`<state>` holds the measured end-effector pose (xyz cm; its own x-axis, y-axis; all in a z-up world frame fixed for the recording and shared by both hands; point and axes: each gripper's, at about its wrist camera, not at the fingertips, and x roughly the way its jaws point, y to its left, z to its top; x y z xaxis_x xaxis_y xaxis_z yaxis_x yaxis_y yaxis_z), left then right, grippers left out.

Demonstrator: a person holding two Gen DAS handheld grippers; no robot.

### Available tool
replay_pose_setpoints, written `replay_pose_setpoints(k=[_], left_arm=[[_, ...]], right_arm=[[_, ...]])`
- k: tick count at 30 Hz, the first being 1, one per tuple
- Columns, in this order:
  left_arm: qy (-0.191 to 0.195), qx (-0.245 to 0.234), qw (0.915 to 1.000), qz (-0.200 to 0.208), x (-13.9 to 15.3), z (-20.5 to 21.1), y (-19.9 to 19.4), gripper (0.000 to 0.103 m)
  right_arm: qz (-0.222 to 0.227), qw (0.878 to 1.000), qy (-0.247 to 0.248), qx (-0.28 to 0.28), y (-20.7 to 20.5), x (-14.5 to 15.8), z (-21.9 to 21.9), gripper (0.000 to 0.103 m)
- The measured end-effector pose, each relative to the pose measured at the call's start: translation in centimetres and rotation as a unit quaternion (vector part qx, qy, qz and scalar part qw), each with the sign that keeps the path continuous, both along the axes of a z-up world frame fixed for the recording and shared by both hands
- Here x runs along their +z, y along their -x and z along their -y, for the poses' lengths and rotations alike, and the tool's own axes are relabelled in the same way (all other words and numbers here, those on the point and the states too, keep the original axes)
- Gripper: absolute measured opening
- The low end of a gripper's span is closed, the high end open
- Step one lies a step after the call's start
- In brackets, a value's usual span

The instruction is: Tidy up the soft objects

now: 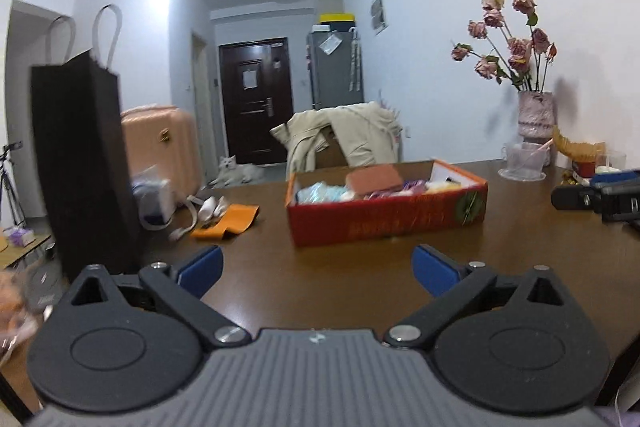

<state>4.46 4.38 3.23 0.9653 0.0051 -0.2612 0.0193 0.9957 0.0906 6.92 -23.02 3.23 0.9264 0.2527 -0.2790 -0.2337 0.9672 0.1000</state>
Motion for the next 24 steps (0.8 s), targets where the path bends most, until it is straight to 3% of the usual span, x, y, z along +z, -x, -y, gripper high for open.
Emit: replay_pose_setpoints(k=[5,11,24], left_arm=[[0.028,-0.001,0.9995,-0.013,-0.8,-0.9,1.5,0.103],[0.034,-0.008,0.9994,-0.002,-0.2,-0.6,1.7,0.103],[0.033,-0.019,0.9993,0.001,0.1,-0.1,1.8,0.103]], right_arm=[[-0.035,0.999,-0.014,-0.014,3.2,-3.1,-0.9,0.083],[-0.002,1.0,-0.016,-0.01,3.6,-2.2,-1.2,0.087],[-0.002,1.0,-0.026,-0.007,3.4,-2.1,-1.2,0.088]])
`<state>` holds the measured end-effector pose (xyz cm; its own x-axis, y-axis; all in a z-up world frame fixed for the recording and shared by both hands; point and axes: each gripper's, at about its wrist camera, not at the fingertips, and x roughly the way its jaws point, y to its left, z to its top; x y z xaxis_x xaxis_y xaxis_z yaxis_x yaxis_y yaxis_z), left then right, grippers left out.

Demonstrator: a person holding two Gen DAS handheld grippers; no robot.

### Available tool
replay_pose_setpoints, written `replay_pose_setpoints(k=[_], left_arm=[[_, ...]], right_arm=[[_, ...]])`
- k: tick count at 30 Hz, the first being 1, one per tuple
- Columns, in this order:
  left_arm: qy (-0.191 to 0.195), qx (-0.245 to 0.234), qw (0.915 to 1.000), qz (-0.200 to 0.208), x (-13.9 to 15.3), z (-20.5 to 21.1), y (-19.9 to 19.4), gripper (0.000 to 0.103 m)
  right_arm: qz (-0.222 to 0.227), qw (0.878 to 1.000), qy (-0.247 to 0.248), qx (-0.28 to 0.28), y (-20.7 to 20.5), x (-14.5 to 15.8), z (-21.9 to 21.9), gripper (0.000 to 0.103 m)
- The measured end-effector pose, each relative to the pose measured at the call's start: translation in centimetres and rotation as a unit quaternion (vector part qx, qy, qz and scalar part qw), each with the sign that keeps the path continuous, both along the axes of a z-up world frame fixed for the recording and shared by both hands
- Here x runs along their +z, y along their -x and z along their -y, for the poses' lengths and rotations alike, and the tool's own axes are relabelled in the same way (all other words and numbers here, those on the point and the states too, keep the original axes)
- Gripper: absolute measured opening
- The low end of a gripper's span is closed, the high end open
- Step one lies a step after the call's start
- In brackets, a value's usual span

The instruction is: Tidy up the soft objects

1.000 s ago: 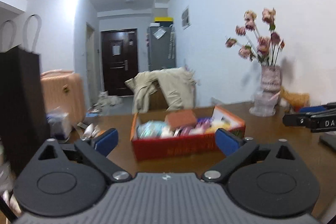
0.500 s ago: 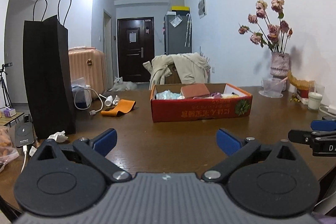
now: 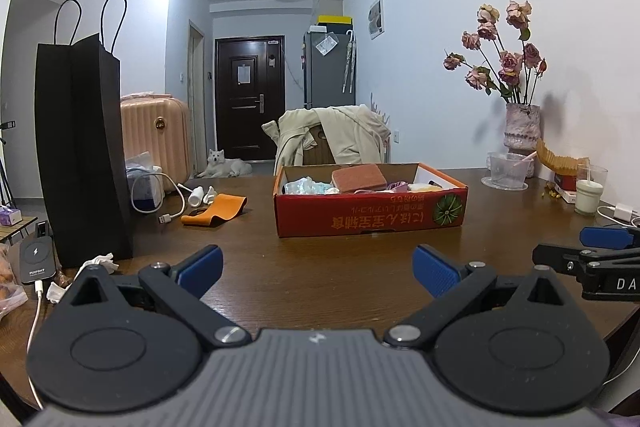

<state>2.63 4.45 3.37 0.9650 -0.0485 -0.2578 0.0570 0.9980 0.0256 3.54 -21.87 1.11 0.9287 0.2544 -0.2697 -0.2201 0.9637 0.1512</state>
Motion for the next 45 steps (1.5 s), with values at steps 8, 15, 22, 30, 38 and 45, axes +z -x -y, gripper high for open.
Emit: replay_pose_setpoints(k=[8,15,22,30,38,45], left_arm=[[0.002,0.001,1.0,-0.003,-0.22,-0.15,-0.24,0.103],[0.002,-0.002,1.0,-0.004,-0.31,-0.05,-0.22,0.103],[0.001,-0.002,1.0,-0.006,-0.29,0.05,-0.18,0.103],[0.001,-0.001,1.0,-0.01,-0.29,0.05,-0.42,0.103],[0.005,0.0,1.0,-0.008,-0.25,0.05,-0.32,0.103],[0.006,-0.009,0.9999,-0.013,-0.42,0.71,-0.65,0.103]], right_arm=[[-0.001,1.0,0.001,0.009,-0.21,-0.04,-0.23,0.088],[-0.003,1.0,0.0,0.007,-0.35,-0.13,-0.15,0.088],[-0.001,1.0,0.0,0.007,-0.39,-0.12,-0.43,0.088],[-0.003,1.0,-0.001,0.007,-0.69,-0.15,-0.44,0.088],[0.001,1.0,0.001,0.007,-0.64,-0.21,-0.24,0.088],[-0.01,1.0,-0.005,-0.001,-0.91,-0.74,0.08,0.088]])
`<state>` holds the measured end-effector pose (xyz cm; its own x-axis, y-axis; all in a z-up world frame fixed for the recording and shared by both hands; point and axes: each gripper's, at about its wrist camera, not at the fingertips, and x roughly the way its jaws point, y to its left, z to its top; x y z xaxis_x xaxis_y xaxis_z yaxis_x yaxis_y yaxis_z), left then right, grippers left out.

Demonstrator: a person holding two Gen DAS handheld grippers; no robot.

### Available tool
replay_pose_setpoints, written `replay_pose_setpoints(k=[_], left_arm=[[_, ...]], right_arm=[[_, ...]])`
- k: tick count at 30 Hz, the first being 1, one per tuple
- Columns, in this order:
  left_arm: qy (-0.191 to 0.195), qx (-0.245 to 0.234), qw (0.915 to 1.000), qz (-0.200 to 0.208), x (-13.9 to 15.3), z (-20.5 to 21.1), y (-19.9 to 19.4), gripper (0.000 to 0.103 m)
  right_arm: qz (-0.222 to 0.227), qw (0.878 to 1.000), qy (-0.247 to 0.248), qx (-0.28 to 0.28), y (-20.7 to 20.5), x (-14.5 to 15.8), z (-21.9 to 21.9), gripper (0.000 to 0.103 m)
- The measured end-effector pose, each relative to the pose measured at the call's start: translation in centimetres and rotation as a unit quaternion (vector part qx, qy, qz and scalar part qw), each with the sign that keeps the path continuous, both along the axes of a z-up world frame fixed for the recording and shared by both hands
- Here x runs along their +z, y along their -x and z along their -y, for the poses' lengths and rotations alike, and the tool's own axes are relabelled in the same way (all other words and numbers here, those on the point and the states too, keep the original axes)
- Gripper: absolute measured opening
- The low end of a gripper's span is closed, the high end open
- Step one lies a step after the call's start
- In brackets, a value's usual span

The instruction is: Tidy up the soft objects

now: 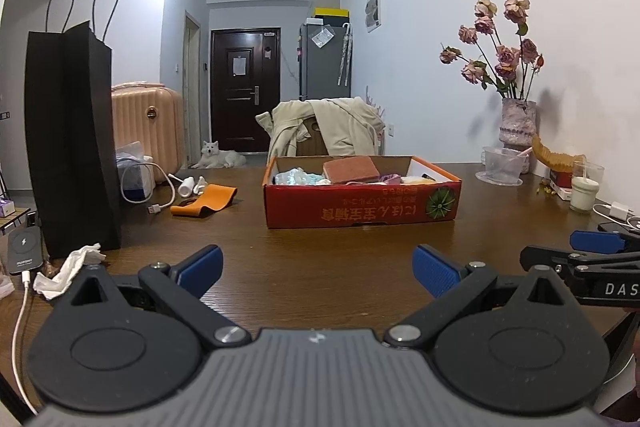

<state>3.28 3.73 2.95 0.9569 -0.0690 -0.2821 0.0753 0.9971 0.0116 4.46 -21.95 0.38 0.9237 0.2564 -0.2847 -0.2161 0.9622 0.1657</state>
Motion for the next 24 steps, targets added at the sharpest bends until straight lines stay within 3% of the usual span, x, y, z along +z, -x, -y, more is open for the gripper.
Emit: replay_pose_setpoints(k=[11,24], left_arm=[[0.002,-0.002,0.9999,-0.01,-0.2,0.7,-0.7,0.103],[0.001,-0.001,0.9999,-0.013,-0.3,0.8,-0.7,0.103]], right_arm=[[-0.015,1.0,-0.008,-0.004,-0.4,-0.7,0.2,0.088],[0.001,1.0,-0.005,-0.015,-1.2,0.1,0.7,0.088]])
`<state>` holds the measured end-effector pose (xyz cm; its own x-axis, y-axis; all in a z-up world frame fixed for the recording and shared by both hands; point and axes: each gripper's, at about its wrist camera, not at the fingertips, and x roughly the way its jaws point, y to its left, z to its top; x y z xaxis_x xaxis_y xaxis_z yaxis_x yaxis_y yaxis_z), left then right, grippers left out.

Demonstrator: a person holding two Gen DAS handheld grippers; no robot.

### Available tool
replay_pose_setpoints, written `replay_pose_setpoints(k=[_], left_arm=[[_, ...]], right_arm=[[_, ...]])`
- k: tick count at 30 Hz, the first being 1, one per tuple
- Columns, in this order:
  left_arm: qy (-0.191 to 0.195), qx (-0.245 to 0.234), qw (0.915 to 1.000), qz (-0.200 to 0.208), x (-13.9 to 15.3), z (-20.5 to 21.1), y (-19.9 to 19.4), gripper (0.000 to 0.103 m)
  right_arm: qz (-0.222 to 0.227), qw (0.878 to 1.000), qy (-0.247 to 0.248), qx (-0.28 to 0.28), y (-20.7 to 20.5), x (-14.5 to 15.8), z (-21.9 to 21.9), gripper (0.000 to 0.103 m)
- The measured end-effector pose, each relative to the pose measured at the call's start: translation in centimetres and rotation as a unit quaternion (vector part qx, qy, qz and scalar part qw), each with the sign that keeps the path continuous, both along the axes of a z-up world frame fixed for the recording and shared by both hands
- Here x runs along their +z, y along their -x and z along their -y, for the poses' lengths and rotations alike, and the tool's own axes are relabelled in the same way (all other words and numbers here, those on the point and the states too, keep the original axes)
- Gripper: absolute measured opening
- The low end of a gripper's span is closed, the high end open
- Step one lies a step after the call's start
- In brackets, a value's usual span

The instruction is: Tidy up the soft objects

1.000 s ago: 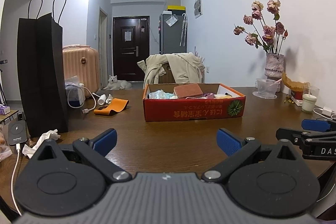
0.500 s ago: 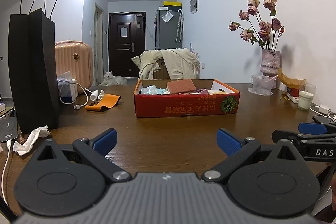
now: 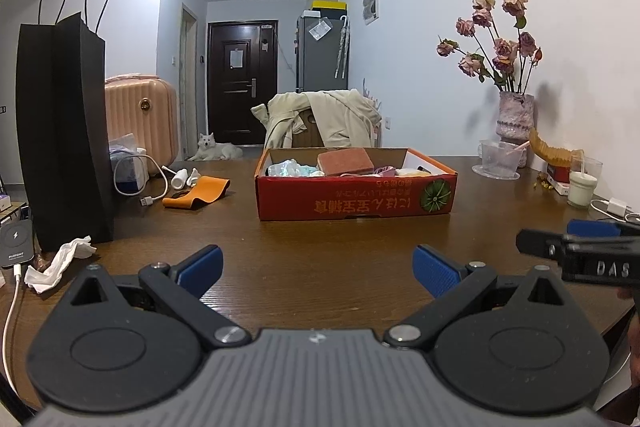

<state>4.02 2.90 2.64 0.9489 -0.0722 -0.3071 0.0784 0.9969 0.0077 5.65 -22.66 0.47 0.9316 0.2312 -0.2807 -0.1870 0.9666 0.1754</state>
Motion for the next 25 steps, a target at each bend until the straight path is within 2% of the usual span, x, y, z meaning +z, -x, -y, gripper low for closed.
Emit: replay_pose_setpoints(k=[11,19,22,25], left_arm=[[0.025,0.004,0.9996,-0.01,-1.3,-0.4,-0.2,0.103],[0.027,0.021,0.9994,-0.007,-1.5,-1.2,-0.3,0.103],[0.015,0.03,0.9994,-0.001,-1.5,-0.9,-0.3,0.103],[0.015,0.033,0.9985,0.041,-1.1,-0.8,0.4,0.103]], right_arm=[[-0.017,1.0,0.019,0.009,-1.3,-0.4,-0.9,0.088],[-0.002,1.0,0.0,0.019,-1.2,-0.4,-1.2,0.088],[0.006,1.0,-0.007,0.019,-0.5,-0.6,-0.8,0.088],[0.014,1.0,-0.012,0.013,-0.2,-0.5,-0.5,0.088]])
